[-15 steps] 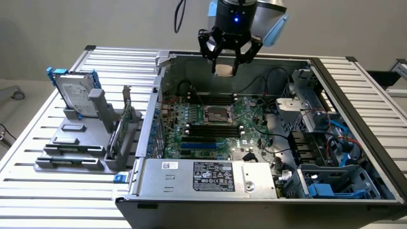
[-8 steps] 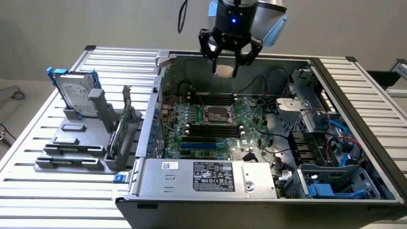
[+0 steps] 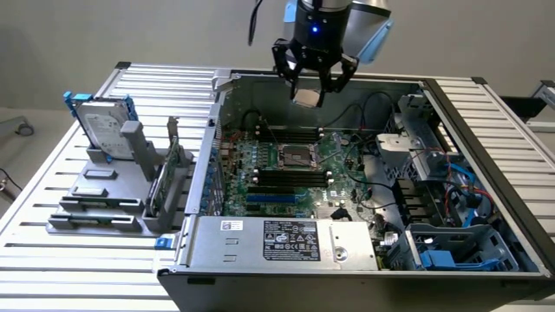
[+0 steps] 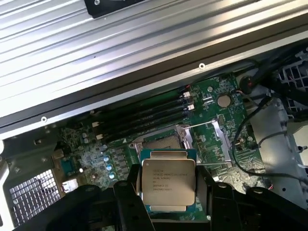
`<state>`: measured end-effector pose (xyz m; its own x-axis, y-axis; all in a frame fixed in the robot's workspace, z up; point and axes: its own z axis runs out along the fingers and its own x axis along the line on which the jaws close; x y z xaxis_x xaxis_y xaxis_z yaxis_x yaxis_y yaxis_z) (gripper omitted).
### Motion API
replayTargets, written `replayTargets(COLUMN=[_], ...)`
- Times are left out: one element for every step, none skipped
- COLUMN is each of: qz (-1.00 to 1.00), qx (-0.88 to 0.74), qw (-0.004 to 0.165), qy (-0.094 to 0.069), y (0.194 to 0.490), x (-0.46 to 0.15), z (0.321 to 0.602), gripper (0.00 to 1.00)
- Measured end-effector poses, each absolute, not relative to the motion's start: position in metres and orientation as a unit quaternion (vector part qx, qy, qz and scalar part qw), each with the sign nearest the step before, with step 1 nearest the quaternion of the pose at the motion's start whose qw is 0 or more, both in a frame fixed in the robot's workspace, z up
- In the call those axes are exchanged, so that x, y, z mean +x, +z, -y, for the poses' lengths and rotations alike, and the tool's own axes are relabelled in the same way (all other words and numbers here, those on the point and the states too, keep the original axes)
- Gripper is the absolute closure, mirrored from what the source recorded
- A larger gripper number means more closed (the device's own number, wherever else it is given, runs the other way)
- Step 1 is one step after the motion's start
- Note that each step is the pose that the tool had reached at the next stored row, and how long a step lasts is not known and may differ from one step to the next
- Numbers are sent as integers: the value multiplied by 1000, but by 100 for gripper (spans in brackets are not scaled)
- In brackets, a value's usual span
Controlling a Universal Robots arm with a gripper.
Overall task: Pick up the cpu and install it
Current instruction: 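Place the cpu into insertion slot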
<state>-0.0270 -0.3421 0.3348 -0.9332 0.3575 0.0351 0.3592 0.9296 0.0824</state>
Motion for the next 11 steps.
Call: replayTargets(qz=[980, 979, 977, 975, 973, 971, 969, 966, 964, 961, 959], qx=[-192, -201, -209, -218, -227, -236, -245, -253, -263, -271, -280], qw=[9, 9, 9, 8, 8, 7, 7, 7, 6, 6, 5], qy=[-44, -44, -44, -44, -44, -44, -44, -44, -44, -44, -45], y=[335, 334, 334, 333, 333, 333, 332, 332, 331, 331, 331], x=[-27, -27, -27, -27, -27, -27, -27, -27, -27, -27, -27], z=[342, 342, 342, 342, 342, 342, 342, 342, 342, 342, 342], gripper=[45, 45, 45, 45, 45, 45, 45, 45, 45, 45, 45])
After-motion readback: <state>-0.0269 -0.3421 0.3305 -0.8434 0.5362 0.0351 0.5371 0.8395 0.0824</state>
